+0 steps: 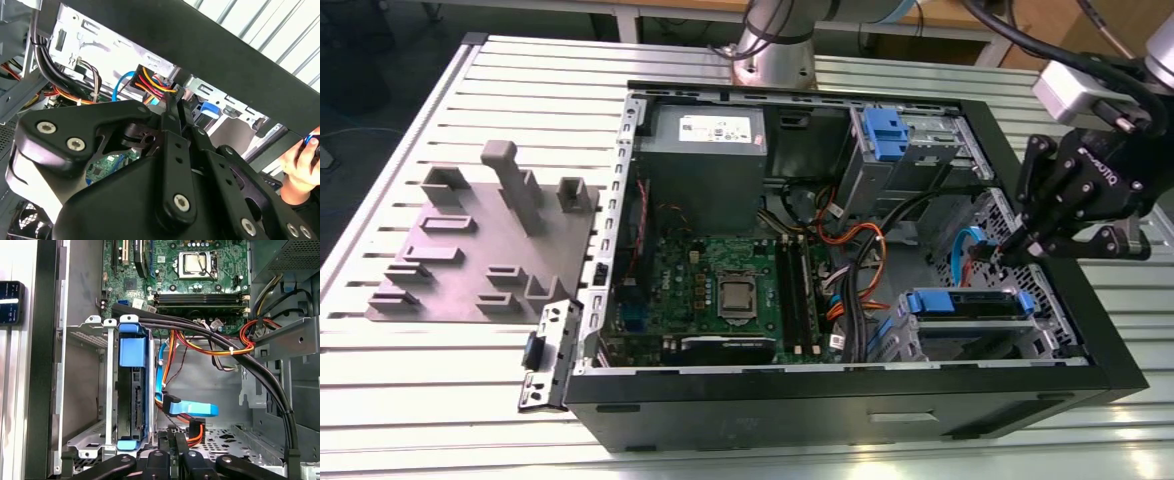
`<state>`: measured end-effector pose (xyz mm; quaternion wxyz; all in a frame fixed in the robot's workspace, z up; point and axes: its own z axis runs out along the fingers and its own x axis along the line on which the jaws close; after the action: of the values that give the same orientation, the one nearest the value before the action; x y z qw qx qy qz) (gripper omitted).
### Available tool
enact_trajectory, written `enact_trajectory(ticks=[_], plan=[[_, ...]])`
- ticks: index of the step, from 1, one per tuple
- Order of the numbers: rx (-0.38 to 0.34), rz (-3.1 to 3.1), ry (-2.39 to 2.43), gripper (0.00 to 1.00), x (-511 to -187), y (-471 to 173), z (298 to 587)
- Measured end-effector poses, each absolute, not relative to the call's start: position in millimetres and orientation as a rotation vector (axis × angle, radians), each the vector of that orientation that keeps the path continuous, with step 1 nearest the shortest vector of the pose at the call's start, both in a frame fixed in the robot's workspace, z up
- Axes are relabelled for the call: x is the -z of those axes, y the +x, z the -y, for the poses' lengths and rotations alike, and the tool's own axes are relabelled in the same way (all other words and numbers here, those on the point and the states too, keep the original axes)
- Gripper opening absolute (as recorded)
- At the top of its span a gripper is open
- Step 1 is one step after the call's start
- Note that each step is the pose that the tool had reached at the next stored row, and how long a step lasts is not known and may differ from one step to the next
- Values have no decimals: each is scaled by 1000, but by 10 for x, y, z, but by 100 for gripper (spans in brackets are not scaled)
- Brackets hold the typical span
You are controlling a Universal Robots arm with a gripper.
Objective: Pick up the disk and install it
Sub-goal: 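Insert the first disk wire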
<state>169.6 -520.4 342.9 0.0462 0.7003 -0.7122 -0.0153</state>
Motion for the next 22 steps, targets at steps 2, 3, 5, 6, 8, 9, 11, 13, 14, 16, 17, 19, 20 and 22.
enact_trajectory(ticks=[2, 3, 5, 6, 8, 9, 11, 13, 14, 16, 17, 19, 20, 22], plan=[[45, 2174, 2139, 16, -3431, 1666, 5204], [43, 2175, 2140, 16, -3432, 1651, 5204], [37, 2177, 2144, 16, -3432, 1608, 5206], [33, 2179, 2145, 16, -3432, 1591, 5208], [23, 2183, 2151, 16, -3432, 1571, 5217], [16, 2187, 2154, 16, -3431, 1564, 5220], [0, 2194, 2161, 16, -3432, 1547, 5226], [-13, 2201, 2167, 16, -3432, 1517, 5231], [-16, 2202, 2168, 16, -3432, 1502, 5238], [-16, 2201, 2170, 16, -3431, 1495, 5269], [-16, 2201, 2171, 16, -3430, 1492, 5287], [-18, 2199, 2174, 16, -3428, 1483, 5328], [-19, 2199, 2176, 16, -3428, 1478, 5344], [-26, 2198, 2182, 16, -3428, 1470, 5361]])
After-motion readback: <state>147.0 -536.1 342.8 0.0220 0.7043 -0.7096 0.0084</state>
